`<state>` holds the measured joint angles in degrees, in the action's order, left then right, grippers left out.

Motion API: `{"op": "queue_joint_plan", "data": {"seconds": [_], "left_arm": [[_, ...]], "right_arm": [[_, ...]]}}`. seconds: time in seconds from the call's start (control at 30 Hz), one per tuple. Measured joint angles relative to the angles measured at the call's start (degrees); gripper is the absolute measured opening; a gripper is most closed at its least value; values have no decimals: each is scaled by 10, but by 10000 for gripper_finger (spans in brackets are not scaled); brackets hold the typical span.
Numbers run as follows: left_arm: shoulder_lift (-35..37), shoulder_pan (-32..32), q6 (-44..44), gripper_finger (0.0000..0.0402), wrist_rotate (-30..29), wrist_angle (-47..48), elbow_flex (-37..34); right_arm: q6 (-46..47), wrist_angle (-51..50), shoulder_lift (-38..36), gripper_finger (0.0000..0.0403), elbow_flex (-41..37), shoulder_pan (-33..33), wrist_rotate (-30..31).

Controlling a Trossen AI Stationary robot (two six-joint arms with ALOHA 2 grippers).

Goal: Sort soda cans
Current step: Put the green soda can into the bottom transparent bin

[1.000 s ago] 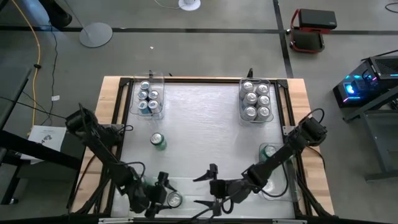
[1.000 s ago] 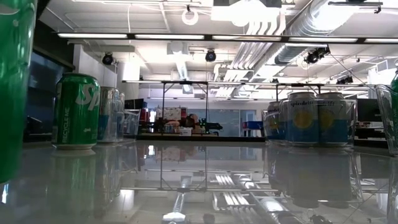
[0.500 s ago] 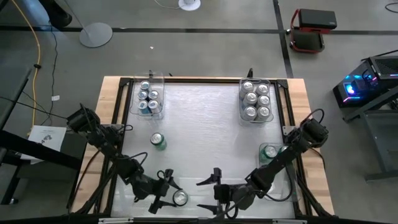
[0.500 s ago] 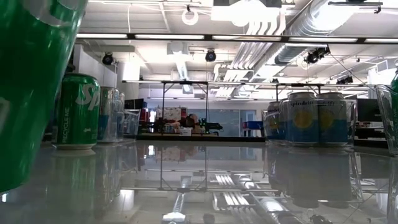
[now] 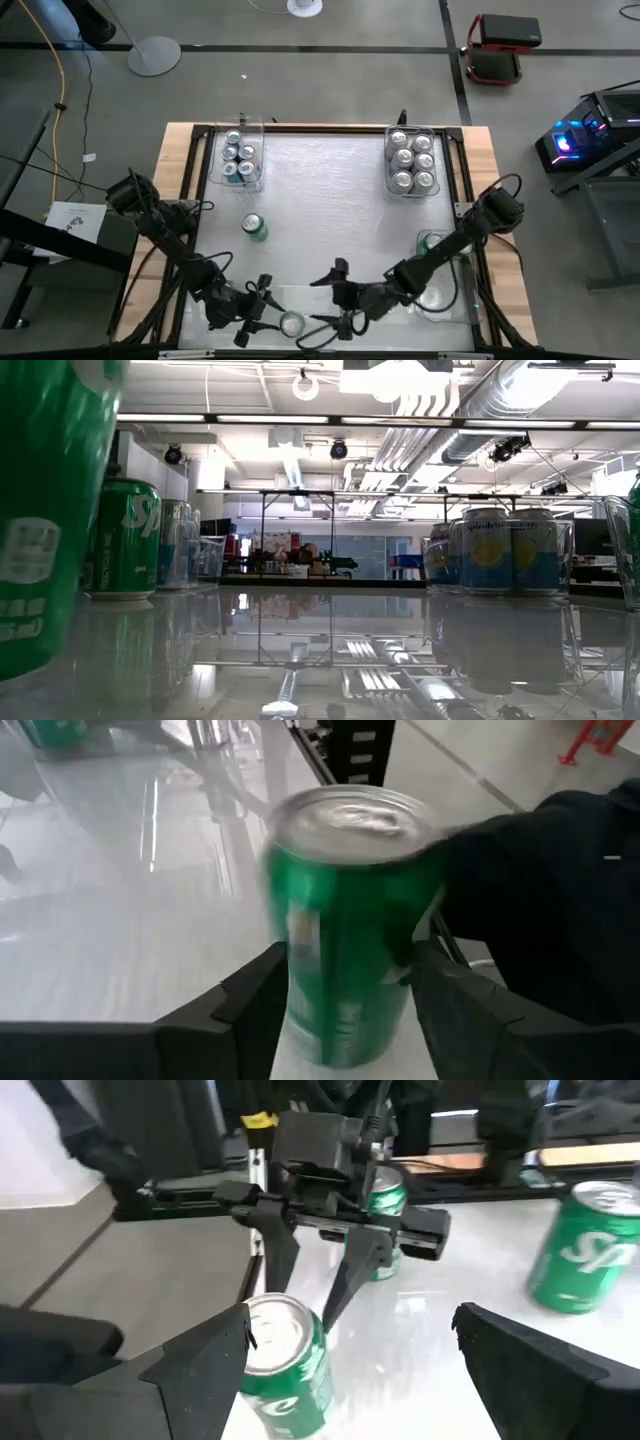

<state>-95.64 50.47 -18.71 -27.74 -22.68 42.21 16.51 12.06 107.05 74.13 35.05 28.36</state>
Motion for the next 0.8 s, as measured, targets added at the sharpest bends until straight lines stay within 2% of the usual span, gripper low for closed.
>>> {"op": "queue_joint_plan", "data": {"seconds": [0.27,0.57,0.8], "left_arm": [[10,23,-57,175,-26,52,1],[54,69,-141,174,-66,90,1],[43,70,-191,174,-82,67,1]], "right_arm": [[-64,44,50,339,2,-38,-119],[-132,55,98,339,49,-59,-216],[-140,54,147,339,93,-73,-240]]}}
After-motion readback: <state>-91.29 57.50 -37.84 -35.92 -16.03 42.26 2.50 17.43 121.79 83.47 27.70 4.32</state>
